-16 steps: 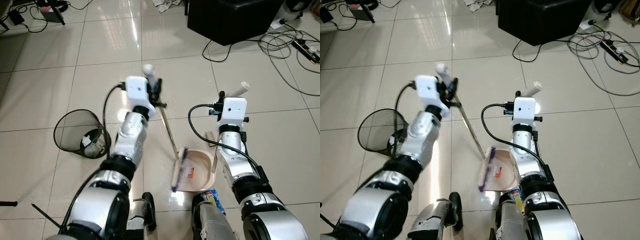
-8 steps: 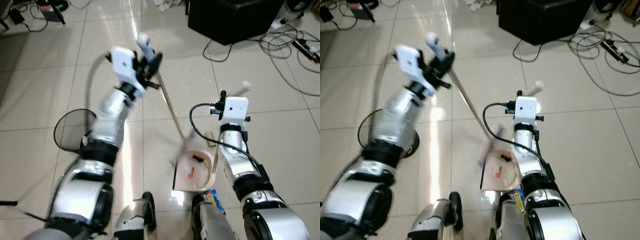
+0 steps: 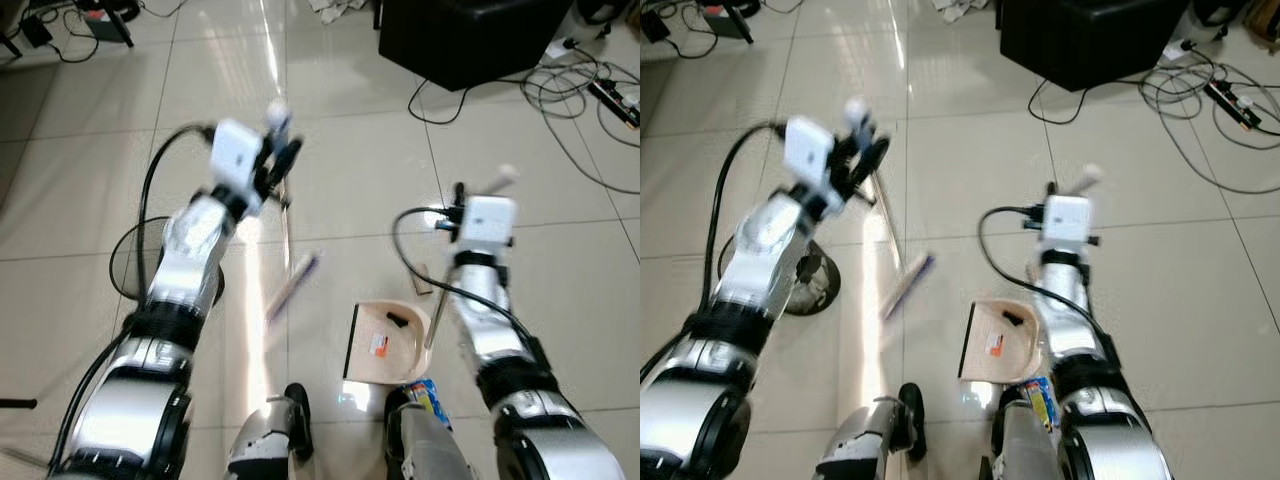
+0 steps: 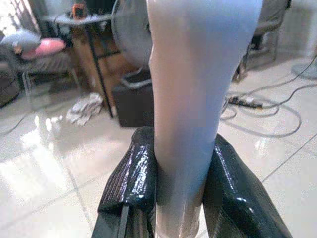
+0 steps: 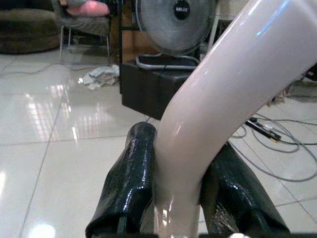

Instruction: Sweep floor

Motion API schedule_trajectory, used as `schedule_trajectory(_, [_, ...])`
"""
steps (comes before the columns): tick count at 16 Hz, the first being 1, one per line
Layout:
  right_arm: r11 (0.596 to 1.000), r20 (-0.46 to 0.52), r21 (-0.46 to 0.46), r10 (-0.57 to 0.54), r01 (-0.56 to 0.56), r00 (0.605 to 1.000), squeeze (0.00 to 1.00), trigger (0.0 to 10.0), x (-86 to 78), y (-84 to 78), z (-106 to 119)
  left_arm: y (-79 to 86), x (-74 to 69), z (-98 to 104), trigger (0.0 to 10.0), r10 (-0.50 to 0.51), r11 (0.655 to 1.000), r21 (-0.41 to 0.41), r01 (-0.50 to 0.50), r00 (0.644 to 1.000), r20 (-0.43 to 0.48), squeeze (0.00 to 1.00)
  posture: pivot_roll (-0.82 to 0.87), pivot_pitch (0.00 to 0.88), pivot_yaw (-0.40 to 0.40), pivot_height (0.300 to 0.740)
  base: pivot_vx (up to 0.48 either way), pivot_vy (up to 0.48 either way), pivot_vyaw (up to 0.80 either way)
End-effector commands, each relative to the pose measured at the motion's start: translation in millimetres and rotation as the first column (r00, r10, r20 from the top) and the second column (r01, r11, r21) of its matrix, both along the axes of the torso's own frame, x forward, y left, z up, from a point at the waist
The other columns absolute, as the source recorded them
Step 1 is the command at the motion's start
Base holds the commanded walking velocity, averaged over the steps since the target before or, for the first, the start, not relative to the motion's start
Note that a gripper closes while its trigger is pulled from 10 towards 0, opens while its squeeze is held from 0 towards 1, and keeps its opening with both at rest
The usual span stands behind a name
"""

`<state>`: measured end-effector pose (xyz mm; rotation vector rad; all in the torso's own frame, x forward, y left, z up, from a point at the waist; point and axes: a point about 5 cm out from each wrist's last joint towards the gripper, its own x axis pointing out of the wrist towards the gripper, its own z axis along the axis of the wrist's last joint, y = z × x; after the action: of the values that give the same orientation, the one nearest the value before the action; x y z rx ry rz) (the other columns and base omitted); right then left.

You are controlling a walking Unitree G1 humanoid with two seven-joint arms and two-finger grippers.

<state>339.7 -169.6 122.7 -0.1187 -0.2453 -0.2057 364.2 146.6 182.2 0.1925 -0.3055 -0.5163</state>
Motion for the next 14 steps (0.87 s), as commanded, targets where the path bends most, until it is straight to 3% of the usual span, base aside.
schedule_trajectory(1, [1.0, -0.007, 0.017, 0.011, -0.011, 1.0, 0.0, 10.0, -3.8, -3.5, 0.4, 12.9, -4.3, 0.9, 10.0, 0.038, 0.999, 0.031, -0.04, 0.998, 0.044, 0.0, 0.1, 0.252, 0.1, 0.74, 0.0, 0.0, 0.0])
schedule_trajectory(2, [1.0, 0.008, 0.014, 0.023, -0.024, 1.0, 0.0, 10.0, -7.0, -5.0, 10.4, 22.6, -8.9, -5.2, 10.0, 0.081, 0.995, 0.048, -0.083, 0.996, 0.048, 0.0, 0.09, 0.242, 0.096, 0.74, 0.0, 0.0, 0.0])
schedule_trajectory(4, [0.993, 0.08, 0.112, 0.02, -0.029, 0.997, 0.0, 10.0, -10.5, -12.8, 43.5, 44.7, -20.1, -20.9, 10.0, 0.177, 0.983, 0.054, -0.178, 0.984, 0.012, 0.0, 0.05, 0.184, 0.085, 0.74, 0.0, 0.0, 0.0])
schedule_trajectory(6, [0.993, 0.126, 0.106, 0.046, -0.059, 0.991, 0.0, 10.0, -8.9, -16.3, 75.3, 63.1, -30.5, -36.3, 10.0, 0.26, 0.965, 0.031, -0.259, 0.962, -0.082, 0.0, 0.02, 0.176, 0.1, 0.74, 0.0, 0.0, 0.0])
schedule_trajectory(9, [0.986, 0.2, 0.117, 0.091, -0.116, 0.976, 0.0, 10.0, -13.7, -15.2, 117.8, 69.2, -49.0, -55.1, 10.0, 0.279, 0.96, 0.053, -0.274, 0.948, -0.152, 0.0, 0.0, 0.116, 0.11, 0.74, 0.0, 0.0, 0.8])
schedule_trajectory(10, [0.98, 0.217, 0.13, 0.119, -0.149, 0.969, 0.0, 10.0, -20.4, -12.2, 138.3, 70.2, -62.9, -63.3, 10.0, 0.315, 0.949, 0.053, -0.311, 0.933, -0.172, 0.0, -0.01, 0.105, 0.104, 0.74, 0.0, 0.0, 0.8])
schedule_trajectory(14, [0.965, 0.246, 0.173, 0.151, -0.196, 0.958, 0.0, 10.0, -20.2, -10.4, 158.4, 62.5, -70.0, -53.2, 10.0, 0.365, 0.929, 0.0, -0.37, 0.918, -0.152, 0.0, 0.0, 0.065, 0.077, 0.74, 0.0, 0.0, 0.8])
